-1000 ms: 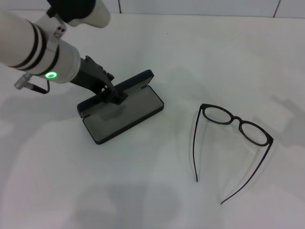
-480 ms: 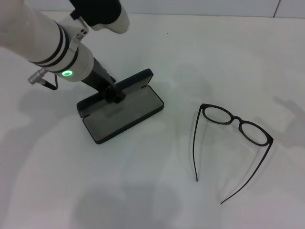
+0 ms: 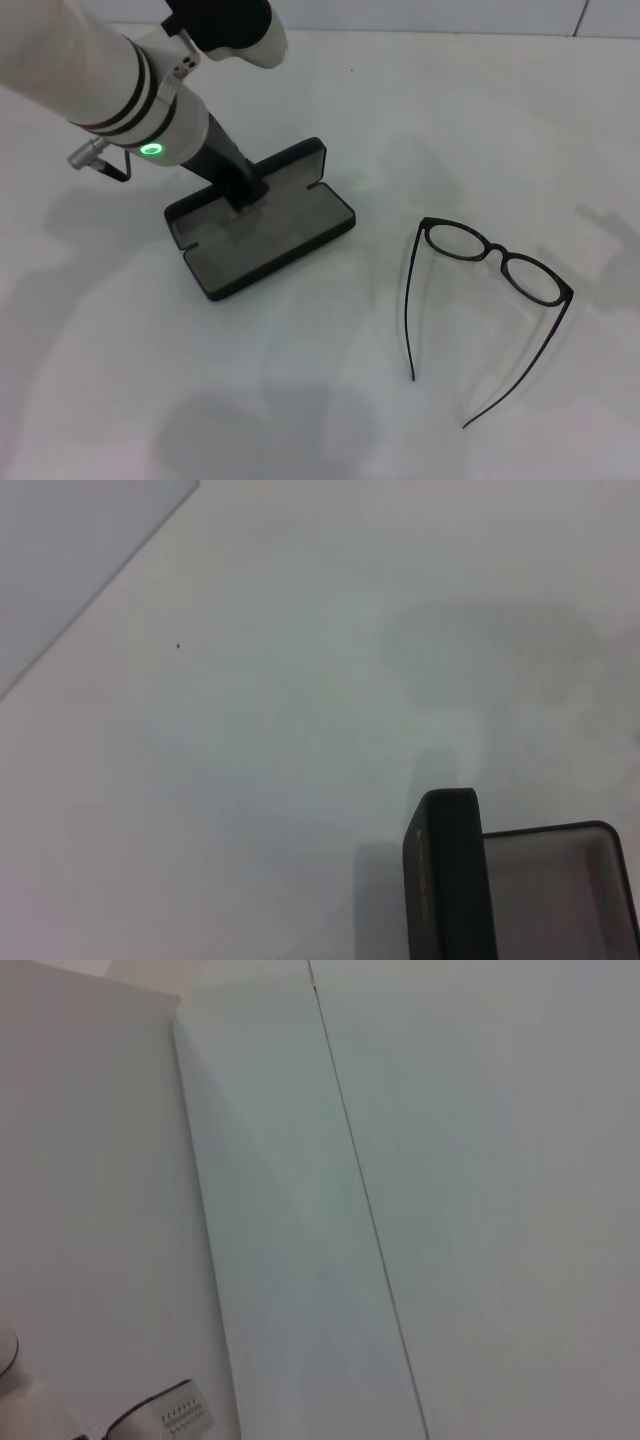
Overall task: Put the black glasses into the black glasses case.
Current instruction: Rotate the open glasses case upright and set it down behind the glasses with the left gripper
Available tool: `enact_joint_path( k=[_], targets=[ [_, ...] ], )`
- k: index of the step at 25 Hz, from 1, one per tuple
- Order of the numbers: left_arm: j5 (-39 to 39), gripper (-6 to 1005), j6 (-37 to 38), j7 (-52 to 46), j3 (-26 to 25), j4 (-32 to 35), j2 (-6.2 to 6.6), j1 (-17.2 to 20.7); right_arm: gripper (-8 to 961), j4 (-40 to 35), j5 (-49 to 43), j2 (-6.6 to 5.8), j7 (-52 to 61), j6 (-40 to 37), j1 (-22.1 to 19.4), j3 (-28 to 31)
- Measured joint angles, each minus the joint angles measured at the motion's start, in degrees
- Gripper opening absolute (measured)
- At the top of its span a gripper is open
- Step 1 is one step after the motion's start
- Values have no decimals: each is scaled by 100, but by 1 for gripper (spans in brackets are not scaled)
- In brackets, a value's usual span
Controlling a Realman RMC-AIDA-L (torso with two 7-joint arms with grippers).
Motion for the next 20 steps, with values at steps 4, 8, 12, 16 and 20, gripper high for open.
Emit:
enact_joint_path(
  k=[4,8,12,16,20],
  targets=[
    [9,215,-54,40,4,256,0,41,845,17,-2,-3,-45,-11,-3,0],
    [-21,206,-353,487,240,604,0,85,844,22,-61,-12,-61,-59,-8,-54],
    [-29,206,-1063,1033,1013,586,-2,56,843,22,-315,-23,-62,-200,28,-102],
    [-16,207,-1567,1242,1621,190,-8,-283,842,21,-488,-23,-61,-406,0,-136],
    [8,209,-1905,1297,1973,-220,-21,-547,841,93,-603,-9,-61,-551,-42,-146]
  ],
)
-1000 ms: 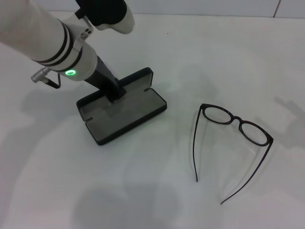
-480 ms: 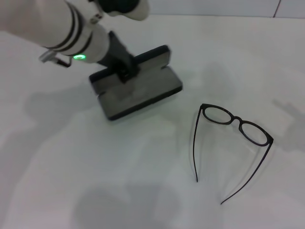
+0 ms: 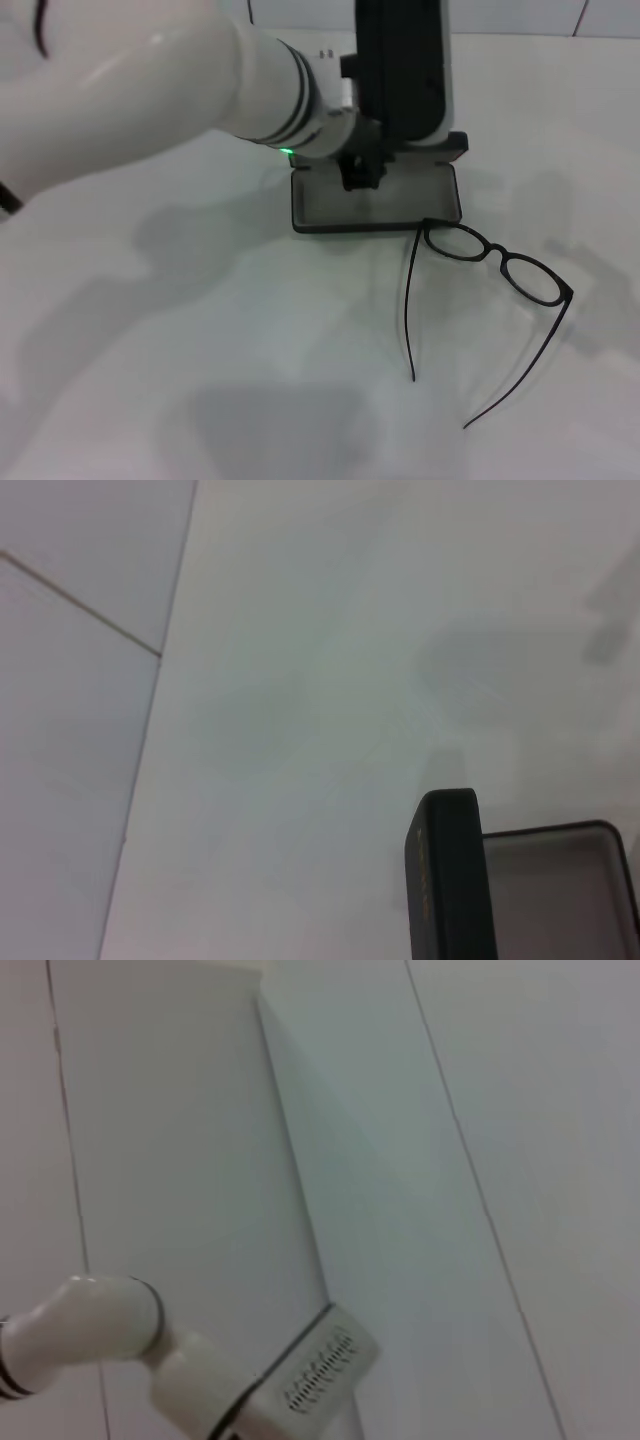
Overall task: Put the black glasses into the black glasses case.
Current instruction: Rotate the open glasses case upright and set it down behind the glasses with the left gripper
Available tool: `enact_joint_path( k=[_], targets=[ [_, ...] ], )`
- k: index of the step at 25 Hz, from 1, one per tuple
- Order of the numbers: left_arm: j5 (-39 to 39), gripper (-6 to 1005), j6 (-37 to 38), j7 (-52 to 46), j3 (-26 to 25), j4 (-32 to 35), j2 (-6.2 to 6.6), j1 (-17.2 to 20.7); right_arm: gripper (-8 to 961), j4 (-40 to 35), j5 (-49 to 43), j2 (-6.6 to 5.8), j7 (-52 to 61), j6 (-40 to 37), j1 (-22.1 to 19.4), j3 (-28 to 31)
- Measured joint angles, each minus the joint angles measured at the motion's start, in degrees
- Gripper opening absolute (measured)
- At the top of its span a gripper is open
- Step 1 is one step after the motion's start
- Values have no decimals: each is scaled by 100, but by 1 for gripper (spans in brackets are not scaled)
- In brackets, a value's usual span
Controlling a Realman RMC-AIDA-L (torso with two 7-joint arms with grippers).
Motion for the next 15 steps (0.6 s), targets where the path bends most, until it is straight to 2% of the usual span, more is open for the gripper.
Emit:
enact_joint_path(
  k=[6,15],
  targets=[
    [8,212,-255,19,217,-417,-30,-210,839,64,-55,0,-1,-41,-93,-3],
    [10,216,-350,-13,346,-519,-32,-243,837,131,-58,-7,-1,-26,-111,-1]
  ],
)
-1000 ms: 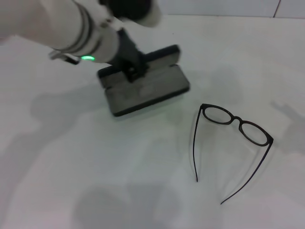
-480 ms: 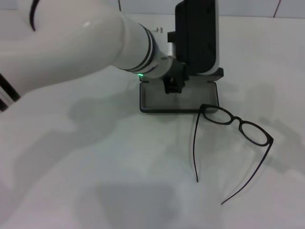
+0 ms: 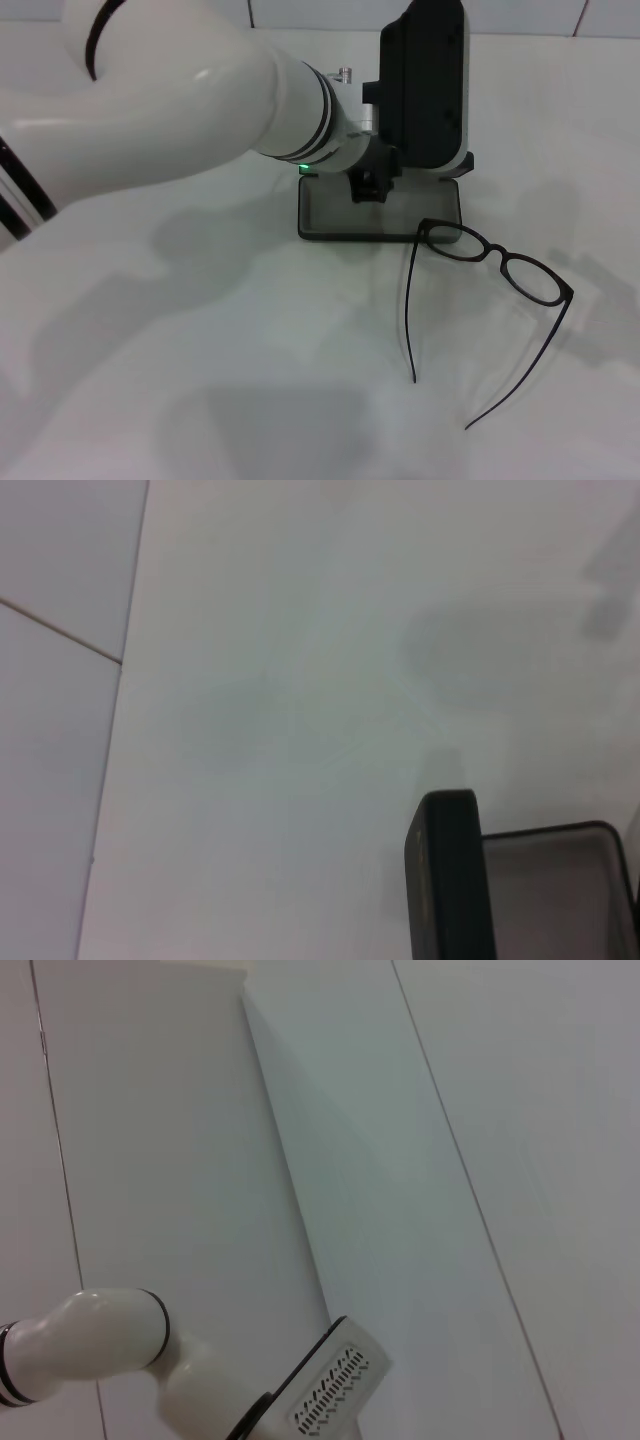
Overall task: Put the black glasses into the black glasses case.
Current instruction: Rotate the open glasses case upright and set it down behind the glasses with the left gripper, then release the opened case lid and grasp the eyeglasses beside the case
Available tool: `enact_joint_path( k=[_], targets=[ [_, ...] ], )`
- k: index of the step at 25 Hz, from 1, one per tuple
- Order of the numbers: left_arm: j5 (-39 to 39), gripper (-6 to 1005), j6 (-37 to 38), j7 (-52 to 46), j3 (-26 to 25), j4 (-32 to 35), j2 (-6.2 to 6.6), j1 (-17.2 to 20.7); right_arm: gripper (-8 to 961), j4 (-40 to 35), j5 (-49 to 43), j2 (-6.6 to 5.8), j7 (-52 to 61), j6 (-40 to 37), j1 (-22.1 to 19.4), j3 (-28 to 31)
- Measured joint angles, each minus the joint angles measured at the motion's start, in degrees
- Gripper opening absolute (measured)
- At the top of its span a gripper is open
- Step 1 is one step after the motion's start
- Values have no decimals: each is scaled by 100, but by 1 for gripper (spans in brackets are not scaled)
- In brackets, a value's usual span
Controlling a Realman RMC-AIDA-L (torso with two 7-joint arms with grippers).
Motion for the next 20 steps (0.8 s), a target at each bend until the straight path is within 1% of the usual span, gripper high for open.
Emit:
enact_joint_path(
  k=[5,10,12,15,17,18,20],
  targets=[
    [-7,218,-6,-23,7,48,-13,24,836,8,0,2,0,57,-1,28],
    [-49,382,19,-26,0,274,-4,51,835,7,0,-2,28,93,-3,-1],
    [-80,381,89,-55,-21,543,3,129,834,-28,-1,-26,48,183,-1,16],
    [-622,379,155,3,-285,1305,29,523,833,-207,-84,-88,153,665,53,-55],
    [-1382,377,158,233,-651,1810,36,907,833,-641,-340,-138,508,928,161,-247],
    [-1761,377,158,370,-829,2023,36,1101,833,-898,-517,-141,758,965,209,-315],
    [-2631,375,158,673,-1208,2388,37,1528,832,-1630,-893,-102,1599,953,364,-396]
  ],
)
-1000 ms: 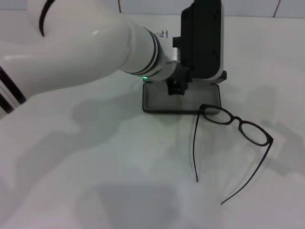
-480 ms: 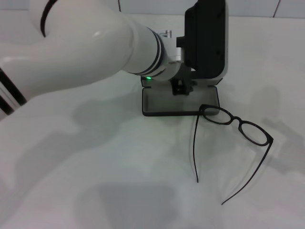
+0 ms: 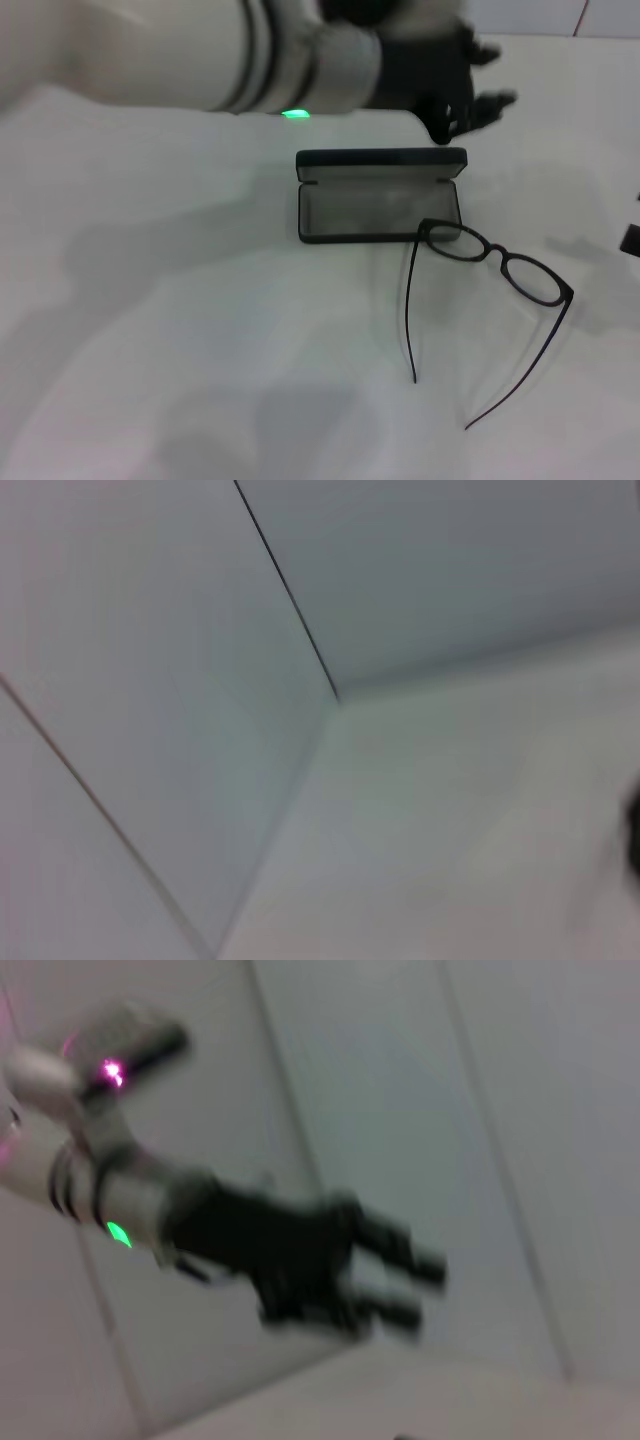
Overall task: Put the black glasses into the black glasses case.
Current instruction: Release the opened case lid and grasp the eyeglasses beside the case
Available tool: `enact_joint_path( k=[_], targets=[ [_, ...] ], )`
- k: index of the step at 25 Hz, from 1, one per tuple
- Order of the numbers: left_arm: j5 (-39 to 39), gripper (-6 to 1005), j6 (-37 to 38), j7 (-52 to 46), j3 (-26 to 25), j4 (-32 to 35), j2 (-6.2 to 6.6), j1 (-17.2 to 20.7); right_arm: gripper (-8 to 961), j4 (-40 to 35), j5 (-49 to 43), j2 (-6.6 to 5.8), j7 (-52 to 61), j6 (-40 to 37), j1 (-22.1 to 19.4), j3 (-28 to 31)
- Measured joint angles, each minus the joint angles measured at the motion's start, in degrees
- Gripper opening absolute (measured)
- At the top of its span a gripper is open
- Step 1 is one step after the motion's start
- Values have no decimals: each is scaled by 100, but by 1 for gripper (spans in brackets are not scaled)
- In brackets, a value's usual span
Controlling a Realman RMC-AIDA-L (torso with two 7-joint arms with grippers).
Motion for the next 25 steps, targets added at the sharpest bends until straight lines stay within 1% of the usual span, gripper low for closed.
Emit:
enact_joint_path(
  k=[1,2,3,4,5,7,8,9,11,12,13,15,18,20,22,25],
  targets=[
    [-426,374,23,155,-145,89,4,175,832,-343,-180,33,411,-12,63,-38],
    [-1074,374,89,403,-357,171,14,413,821,-791,-359,65,873,-13,126,-114],
    [-1574,373,223,636,-526,160,24,593,810,-1453,-664,102,1642,20,247,-345],
    [-2304,372,471,977,-749,83,30,815,799,-1660,-766,108,1899,44,297,-441],
    [-2805,372,698,1241,-906,-36,32,996,788,-1973,-936,112,2325,107,391,-628],
    [-3883,370,1212,1921,-1201,-469,25,1375,765,-2538,-1326,116,3212,244,646,-1037],
    [-4253,370,1435,2244,-1299,-709,23,1536,754,-2759,-1580,111,3629,294,804,-1235],
    [-4564,369,1690,2608,-1389,-1005,23,1648,743,-2933,-1806,105,4015,331,946,-1397],
    [-4982,369,2184,3191,-1541,-1603,25,1778,721,-3195,-2468,50,4763,334,1362,-1761],
    [-5109,369,2378,3380,-1617,-1854,25,1789,710,-3226,-2757,14,5080,297,1586,-1891],
    [-5301,369,2698,3642,-1733,-2272,23,1779,709,-3179,-3002,-3,5264,248,1782,-1964],
    [-5580,370,3119,3970,-1919,-2892,25,1724,707,-2957,-3501,-13,5546,151,2208,-2025],
    [-5867,370,3583,4285,-2211,-3561,30,1676,708,-2571,-4251,103,5720,205,2737,-2028],
    [-5942,370,3810,4431,-2394,-3843,25,1678,708,-2294,-4632,181,5747,317,3054,-2055],
    [-5973,370,3983,4545,-2517,-4059,23,1672,702,-1987,-4746,195,5772,421,3270,-2155],
    [-5958,371,4047,4585,-2548,-4171,25,1646,694,-1516,-4765,185,5787,589,3518,-2275]
  ],
)
